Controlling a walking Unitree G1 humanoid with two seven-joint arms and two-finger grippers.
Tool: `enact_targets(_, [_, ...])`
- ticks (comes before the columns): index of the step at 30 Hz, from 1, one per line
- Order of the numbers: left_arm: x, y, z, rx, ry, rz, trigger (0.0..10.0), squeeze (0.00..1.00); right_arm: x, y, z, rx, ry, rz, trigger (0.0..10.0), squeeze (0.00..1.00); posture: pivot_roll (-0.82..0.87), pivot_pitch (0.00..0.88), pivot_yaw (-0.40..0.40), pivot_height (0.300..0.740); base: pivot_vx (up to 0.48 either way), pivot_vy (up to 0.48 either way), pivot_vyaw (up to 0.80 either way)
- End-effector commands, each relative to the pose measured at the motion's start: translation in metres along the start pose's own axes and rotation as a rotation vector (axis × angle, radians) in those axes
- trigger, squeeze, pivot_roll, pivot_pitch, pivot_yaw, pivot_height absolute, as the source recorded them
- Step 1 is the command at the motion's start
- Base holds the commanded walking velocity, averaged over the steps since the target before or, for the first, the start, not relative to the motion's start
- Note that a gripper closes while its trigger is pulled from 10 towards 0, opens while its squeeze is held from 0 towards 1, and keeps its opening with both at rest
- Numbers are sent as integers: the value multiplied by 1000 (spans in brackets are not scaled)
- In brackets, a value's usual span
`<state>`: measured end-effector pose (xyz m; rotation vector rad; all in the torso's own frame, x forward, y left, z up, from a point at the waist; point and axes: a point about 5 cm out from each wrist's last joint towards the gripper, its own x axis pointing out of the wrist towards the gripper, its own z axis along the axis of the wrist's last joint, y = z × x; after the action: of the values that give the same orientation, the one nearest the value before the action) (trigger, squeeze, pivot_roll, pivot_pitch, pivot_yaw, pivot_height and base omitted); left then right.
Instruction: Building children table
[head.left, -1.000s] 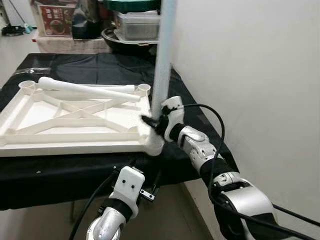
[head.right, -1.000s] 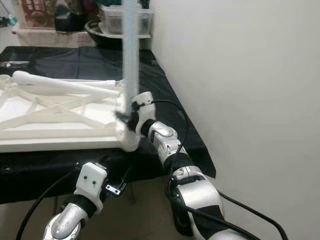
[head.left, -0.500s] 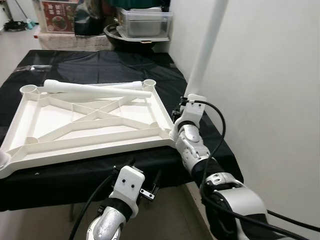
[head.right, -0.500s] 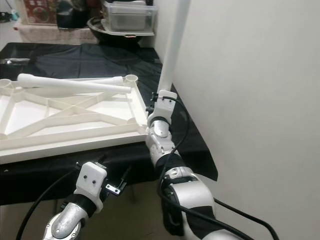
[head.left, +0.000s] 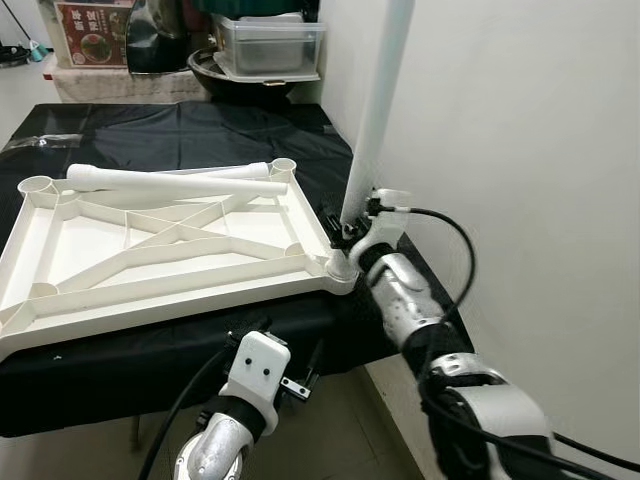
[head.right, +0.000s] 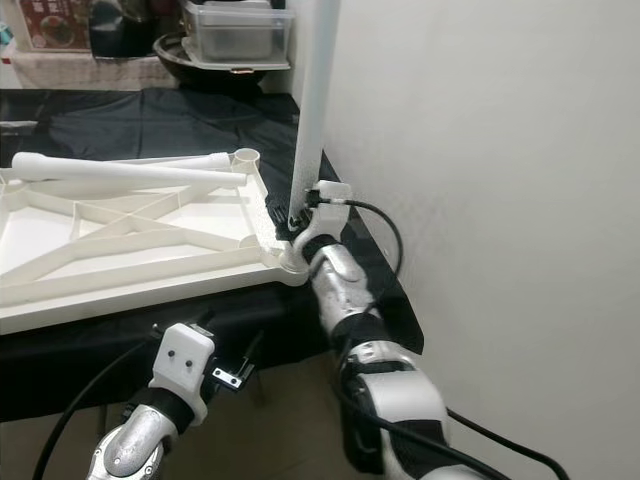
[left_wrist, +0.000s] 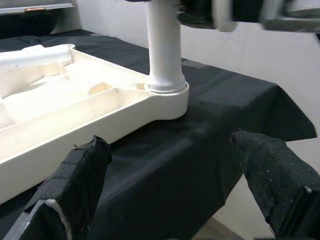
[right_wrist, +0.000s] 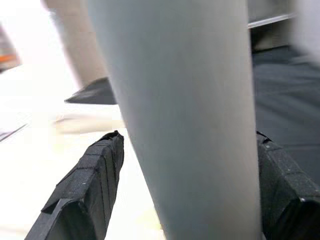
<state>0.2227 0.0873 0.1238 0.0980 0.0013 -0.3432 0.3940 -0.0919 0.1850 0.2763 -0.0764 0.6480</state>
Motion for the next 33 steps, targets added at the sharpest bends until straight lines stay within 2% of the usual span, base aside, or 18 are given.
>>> enact_targets(1, [0, -3, -2, -5, 4, -13, 10000, 0, 1, 15, -9, 25, 80, 209, 10000, 0, 112, 54, -118, 740, 0, 0, 0])
enact_targets(4, [0, -3, -2, -4, 3, -14, 10000, 0, -2, 17, -6, 13, 136, 360, 10000, 0, 115, 54, -117, 740, 0, 0, 0])
enact_targets(5, [0, -3, -2, -4, 3, -14, 10000, 0, -2, 17, -6, 13, 136, 360, 10000, 0, 115, 54, -117, 740, 0, 0, 0])
enact_targets(7, [-1, -3, -2, -3, 4, -17, 10000, 0, -5, 25, -4, -8, 193, 541, 10000, 0, 123, 50, -119, 740, 0, 0, 0])
enact_targets(9, [-1, -3, -2, -3, 4, -18, 10000, 0, -7, 31, -3, -27, 230, 661, 10000, 0, 126, 49, -120, 740, 0, 0, 0])
enact_targets(12, [-1, -3, -2, -3, 4, -18, 10000, 0, -7, 31, -3, -27, 230, 661, 10000, 0, 126, 49, -120, 740, 0, 0, 0])
enact_targets(14, [-1, -4, -2, -3, 5, -20, 10000, 0, -8, 39, -2, -29, 255, 776, 10000, 0, 130, 47, -124, 740, 0, 0, 0])
enact_targets(17, [-2, -4, -2, -4, 5, -20, 10000, 0, -8, 43, -2, -25, 267, 831, 10000, 0, 130, 47, -123, 740, 0, 0, 0])
enact_targets(18, [-2, -4, -2, -4, 5, -21, 10000, 0, -7, 47, -2, -21, 277, 863, 7137, 0, 130, 47, -123, 740, 0, 0, 0])
enact_targets(19, [-2, -4, -2, -4, 5, -21, 10000, 0, -7, 47, -2, -21, 277, 863, 7137, 0, 130, 47, -123, 740, 0, 0, 0])
enact_targets(20, [-3, -5, -2, -5, 5, -21, 10000, 0, -5, 50, -2, -26, 279, 870, 0, 0, 130, 47, -123, 740, 0, 0, 0])
enact_targets(22, [-3, -5, -2, -5, 6, -21, 10000, 0, -3, 51, -4, -42, 272, 843, 0, 0, 134, 47, -128, 740, 0, 0, 0])
enact_targets(25, [-2, -5, -2, -6, 6, -20, 10000, 0, 6, 49, -8, -104, 244, 659, 0, 0, 128, 52, -126, 740, 0, 0, 0])
enact_targets(26, [-2, -5, -2, -6, 6, -20, 10000, 0, 6, 49, -8, -104, 244, 659, 0, 0, 128, 52, -126, 740, 0, 0, 0])
enact_targets(27, [-2, -5, -2, -7, 6, -20, 10000, 0, 10, 41, -10, -128, 233, 494, 0, 0, 127, 54, -126, 740, 0, 0, 0])
enact_targets(31, [-2, -5, -2, -8, 7, -20, 10000, 0, 12, 29, -9, -137, 199, 297, 0, 0, 125, 54, -125, 740, 0, 0, 0])
enact_targets(32, [-2, -5, -2, -8, 7, -20, 10000, 0, 12, 22, -8, -129, 179, 188, 0, 0, 121, 56, -124, 740, 0, 0, 0])
enact_targets(33, [-2, -5, -2, -8, 7, -20, 10000, 0, 12, 22, -8, -129, 179, 188, 0, 0, 121, 56, -124, 740, 0, 0, 0])
